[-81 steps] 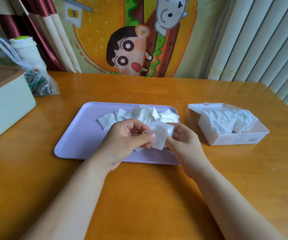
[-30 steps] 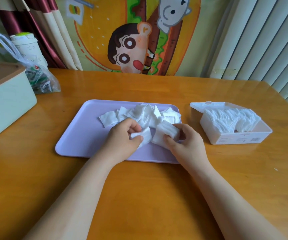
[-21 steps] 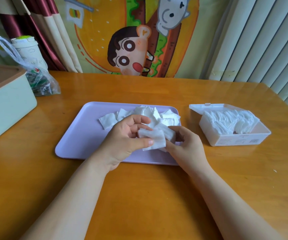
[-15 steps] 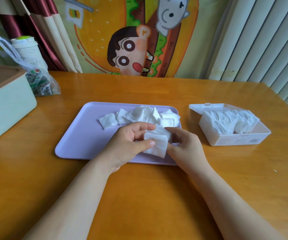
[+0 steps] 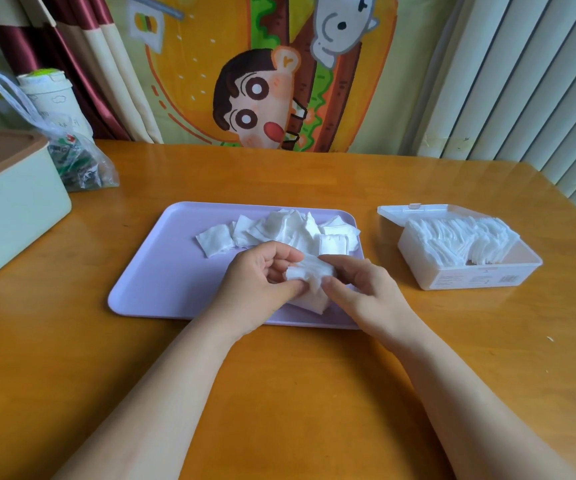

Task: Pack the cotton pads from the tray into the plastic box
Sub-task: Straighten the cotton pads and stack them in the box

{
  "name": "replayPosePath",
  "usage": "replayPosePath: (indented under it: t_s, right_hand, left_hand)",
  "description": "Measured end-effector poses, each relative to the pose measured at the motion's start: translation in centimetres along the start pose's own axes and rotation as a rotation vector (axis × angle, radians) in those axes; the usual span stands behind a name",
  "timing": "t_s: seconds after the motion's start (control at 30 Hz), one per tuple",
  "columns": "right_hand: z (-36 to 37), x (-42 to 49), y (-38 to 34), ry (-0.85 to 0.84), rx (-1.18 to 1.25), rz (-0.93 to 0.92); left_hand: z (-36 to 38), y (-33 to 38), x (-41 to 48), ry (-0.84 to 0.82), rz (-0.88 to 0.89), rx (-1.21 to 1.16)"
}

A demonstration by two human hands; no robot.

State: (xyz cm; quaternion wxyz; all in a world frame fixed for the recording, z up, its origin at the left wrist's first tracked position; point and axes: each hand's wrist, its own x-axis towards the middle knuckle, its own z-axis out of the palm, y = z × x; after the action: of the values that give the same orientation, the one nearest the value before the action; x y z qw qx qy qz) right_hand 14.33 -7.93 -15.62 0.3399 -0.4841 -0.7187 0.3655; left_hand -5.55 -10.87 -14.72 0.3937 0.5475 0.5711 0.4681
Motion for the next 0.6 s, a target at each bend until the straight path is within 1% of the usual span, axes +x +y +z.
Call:
replayPosePath:
  t_s: [0.07,0.1,0.13,0.2,0.27,0.33,0.43,0.6]
  right_hand:
    - [-0.2,-0.2,-0.1,-0.052,0.01,0.01]
    - [-0.1,-0.3,-0.1,-0.056,-0.035,0.003]
    - [0.1,-0.4,0.0,-0.038,-0.084,-0.009]
    - [0.6,-0.4,0.4,0.035,-0.094,-0.025]
    - [0.5,-0.2,0.5,0.066,-0.055,-0.049]
    - [0.2,-0.2,0.3,0.042,-0.016,-0.065]
    - [-0.2,-0.5,-0.3,-0.01,0.106,-0.034]
    - [0.2,-0.6,-1.3,-0.099,0.49,0.116]
  left_hand:
    - [0.1,-0.2,0.1,0.025,0.0,0.019]
    - [0.1,-0.3,0.1,0.033,0.003,0.032]
    - [0.1,-0.4,0.1,0.035,0.01,0.043]
    - [-0.1,-0.6,0.2,0.03,0.017,0.083]
    - [-0.4,-0.8,0.4,0.001,0.001,0.149]
    - [-0.7,-0.8,0.4,-0.07,-0.013,0.179]
    - [-0.7,-0.3,0.2,-0.179,0.02,0.157]
    - [0.0,0.2,-0.4,-0.157,0.098,0.056]
